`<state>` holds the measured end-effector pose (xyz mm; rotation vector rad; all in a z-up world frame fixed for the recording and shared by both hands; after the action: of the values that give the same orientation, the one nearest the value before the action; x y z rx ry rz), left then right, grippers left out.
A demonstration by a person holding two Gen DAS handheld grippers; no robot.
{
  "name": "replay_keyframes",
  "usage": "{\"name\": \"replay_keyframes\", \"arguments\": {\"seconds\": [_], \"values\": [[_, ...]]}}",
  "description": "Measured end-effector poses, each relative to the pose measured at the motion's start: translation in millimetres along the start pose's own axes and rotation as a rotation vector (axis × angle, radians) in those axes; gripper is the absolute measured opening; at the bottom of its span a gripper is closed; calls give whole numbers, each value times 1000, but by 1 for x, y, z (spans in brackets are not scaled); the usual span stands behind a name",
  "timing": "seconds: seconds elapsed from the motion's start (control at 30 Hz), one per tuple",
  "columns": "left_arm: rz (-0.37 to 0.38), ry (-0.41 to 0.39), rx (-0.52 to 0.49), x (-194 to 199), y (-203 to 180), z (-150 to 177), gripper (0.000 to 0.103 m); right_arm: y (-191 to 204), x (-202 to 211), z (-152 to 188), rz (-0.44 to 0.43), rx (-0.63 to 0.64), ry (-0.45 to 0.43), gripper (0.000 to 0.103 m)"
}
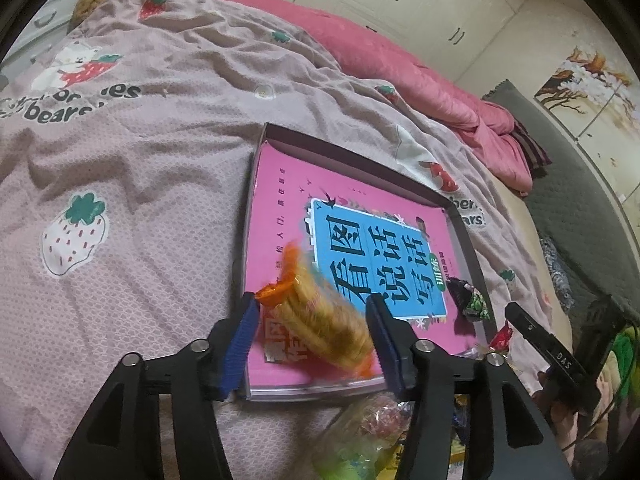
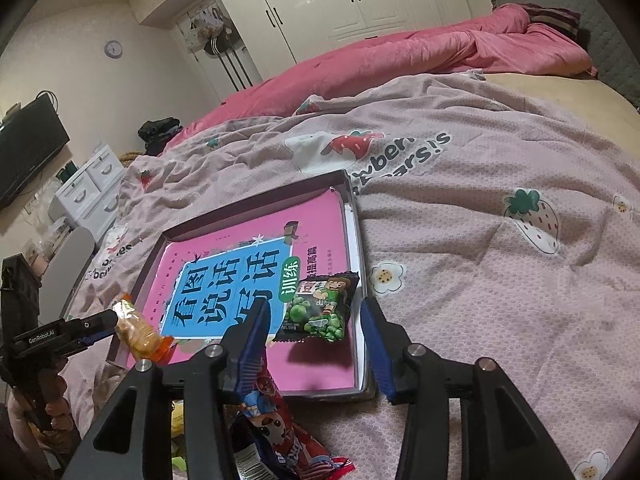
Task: Organize snacks
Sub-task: 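Lower the cracker pack into the tray and open the left tool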
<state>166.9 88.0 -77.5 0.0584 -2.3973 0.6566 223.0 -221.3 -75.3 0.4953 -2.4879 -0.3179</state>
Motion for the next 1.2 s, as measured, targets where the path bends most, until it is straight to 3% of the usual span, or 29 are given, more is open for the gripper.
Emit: {"name": "replay_keyframes", "arguments": {"seconds": [0.43, 0.53, 0.9, 1.2], "values": [[11, -18, -23, 13, -3, -5, 63, -1, 8, -3, -4, -12, -17, 51], [25, -23, -29, 18, -5, -6, 73, -2, 11, -4, -6, -18, -21, 54], [61, -28, -74, 34, -12, -7, 73, 0, 21, -4, -9, -18, -30, 56], [97, 26, -135, 39, -23, 9, 73, 3, 31, 1, -16, -17, -26, 57]]}}
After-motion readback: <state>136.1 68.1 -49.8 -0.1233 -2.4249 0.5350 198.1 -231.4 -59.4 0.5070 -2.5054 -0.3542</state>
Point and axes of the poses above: each gripper's, at about its wrist camera, not at the fingertips, and x roughly against the way its jaws point, y to its left, z to its underside, the point moved 4 cm from there along -x, roughly the way its jaws point, and after that the axes turned 13 degrees about -y, right-handed, at the moved point
